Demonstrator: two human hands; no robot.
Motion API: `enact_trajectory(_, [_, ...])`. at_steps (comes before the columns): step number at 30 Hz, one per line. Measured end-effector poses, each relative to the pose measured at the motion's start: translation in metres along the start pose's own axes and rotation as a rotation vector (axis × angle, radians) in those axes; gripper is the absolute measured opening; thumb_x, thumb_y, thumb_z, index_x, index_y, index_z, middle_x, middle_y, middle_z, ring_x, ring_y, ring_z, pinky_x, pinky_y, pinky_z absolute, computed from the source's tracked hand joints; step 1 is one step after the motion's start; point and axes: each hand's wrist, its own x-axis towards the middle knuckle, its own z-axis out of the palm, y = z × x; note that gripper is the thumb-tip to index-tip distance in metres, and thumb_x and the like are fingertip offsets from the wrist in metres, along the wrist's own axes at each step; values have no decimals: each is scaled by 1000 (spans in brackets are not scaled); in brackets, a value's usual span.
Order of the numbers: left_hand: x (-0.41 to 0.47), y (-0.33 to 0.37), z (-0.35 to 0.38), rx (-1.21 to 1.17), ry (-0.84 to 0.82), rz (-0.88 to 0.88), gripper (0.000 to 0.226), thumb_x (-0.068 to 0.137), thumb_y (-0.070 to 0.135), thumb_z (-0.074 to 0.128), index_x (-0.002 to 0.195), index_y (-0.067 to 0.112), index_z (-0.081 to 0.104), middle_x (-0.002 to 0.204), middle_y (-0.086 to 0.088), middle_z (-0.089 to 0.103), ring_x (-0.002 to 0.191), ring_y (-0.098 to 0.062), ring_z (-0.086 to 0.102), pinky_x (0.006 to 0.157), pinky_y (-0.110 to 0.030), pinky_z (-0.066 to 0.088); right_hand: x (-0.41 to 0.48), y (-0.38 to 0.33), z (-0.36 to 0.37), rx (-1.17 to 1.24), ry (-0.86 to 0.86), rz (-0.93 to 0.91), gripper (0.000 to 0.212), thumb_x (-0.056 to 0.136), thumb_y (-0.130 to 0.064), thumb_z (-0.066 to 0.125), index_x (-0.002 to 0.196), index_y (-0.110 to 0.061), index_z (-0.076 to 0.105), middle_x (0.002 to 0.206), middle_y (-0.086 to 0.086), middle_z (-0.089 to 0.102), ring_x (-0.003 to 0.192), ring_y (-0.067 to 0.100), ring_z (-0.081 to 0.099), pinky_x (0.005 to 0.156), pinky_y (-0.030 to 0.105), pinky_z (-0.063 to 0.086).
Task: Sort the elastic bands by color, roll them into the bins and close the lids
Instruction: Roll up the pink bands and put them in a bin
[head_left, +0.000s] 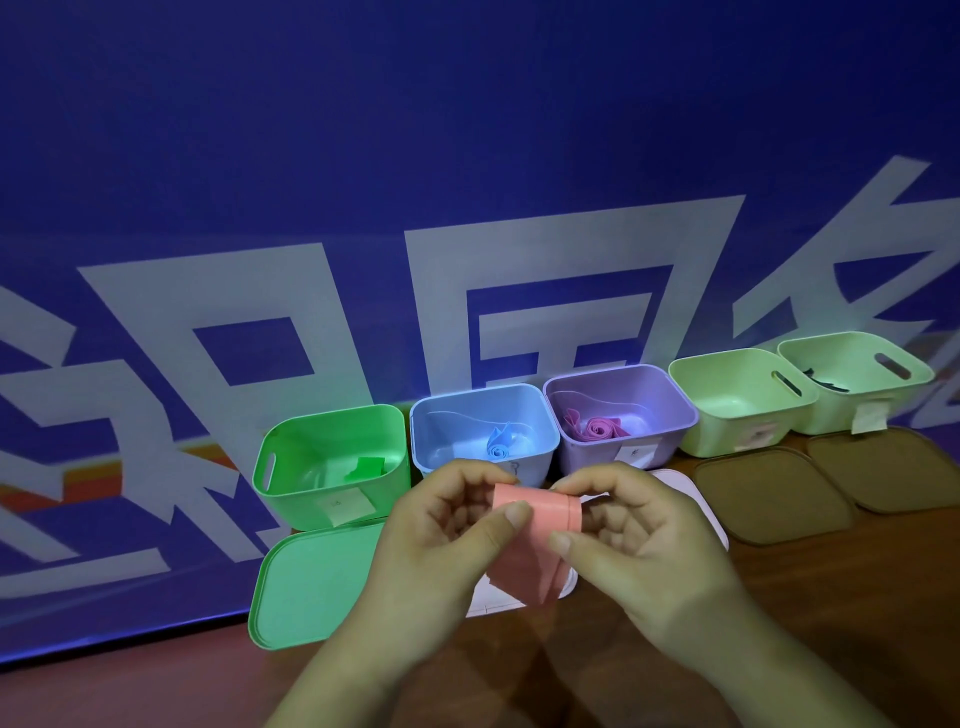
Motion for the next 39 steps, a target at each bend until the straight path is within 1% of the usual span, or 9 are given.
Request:
enact_trajectory(4, [0, -3, -1, -5, 8, -5, 25, 73, 24, 78, 97, 21, 70, 83, -3, 68, 77, -15, 62, 70, -24, 52, 0, -2, 0, 28, -15, -4, 32, 71, -6, 78, 93, -28, 71, 85, 13, 73, 72, 16, 68, 68, 27, 56])
enact_trajectory(7, [0, -4, -4, -12, -24, 3, 32, 70, 28, 76, 101, 24, 68, 93, -16, 65, 84, -22, 60, 74, -35, 51, 1, -4, 0, 49, -11, 14, 35, 76, 4, 78, 91, -26, 71, 76, 8, 72, 66, 14, 66, 62, 22, 52])
enact_trajectory(11, [0, -2, -6, 29, -68, 35, 33, 74, 8, 70, 100, 27, 66, 92, -7, 67, 83, -25, 60, 72, -43, 50, 3, -5, 0, 38, 5, 32, 28, 67, -14, 77, 91, -27, 71, 67, 3, 68, 62, 12, 62, 59, 21, 48])
enact_trajectory(16, [2, -3, -5, 37, -66, 59, 38, 74, -3, 66, 97, 28, 68, 92, -8, 66, 82, -26, 60, 74, -50, 49, 5, -3, -1, 15, 35, 9, 26, 67, -18, 75, 90, -28, 72, 81, 1, 73, 71, 12, 67, 67, 20, 52])
enact_trajectory(23, [3, -3, -5, -12, -69, 59, 33, 67, 16, 74, 98, 24, 69, 90, -5, 66, 83, -21, 58, 72, -39, 46, 6, -3, -2, 20, 21, 21, 21, 69, -22, 74, 90, -26, 72, 83, 5, 73, 74, 14, 68, 67, 22, 53])
enact_trajectory(29, [4, -4, -4, -50, -80, 59, 30, 66, 15, 74, 94, 23, 67, 86, -6, 62, 79, -21, 55, 69, -32, 46, 7, -2, -1, 34, -9, 24, 22, 70, -20, 72, 91, -28, 71, 82, 1, 72, 76, 12, 67, 70, 23, 54])
enact_trajectory(32, [4, -4, -4, -61, -94, 43, 29, 67, 15, 74, 94, 20, 65, 84, -6, 63, 75, -21, 56, 65, -30, 47, 6, -1, -1, 66, -22, 32, 26, 69, -14, 73, 92, -26, 70, 76, 2, 71, 69, 13, 65, 64, 22, 51])
enact_trajectory(36, [4, -4, -3, -72, -77, 14, 28, 67, 18, 74, 93, 17, 63, 80, -4, 61, 72, -18, 55, 61, -26, 47, 3, 0, 0, 36, -64, -6, 34, 69, -9, 74, 95, -30, 68, 90, 8, 73, 79, 20, 68, 70, 27, 55])
enact_trajectory(39, [5, -5, -4, -46, -68, 0, 28, 68, 22, 74, 93, 17, 63, 81, -4, 61, 74, -17, 54, 62, -26, 45, 3, 1, 0, 4, -58, -19, 35, 70, -9, 74, 95, -32, 67, 89, 11, 73, 78, 20, 67, 69, 29, 54])
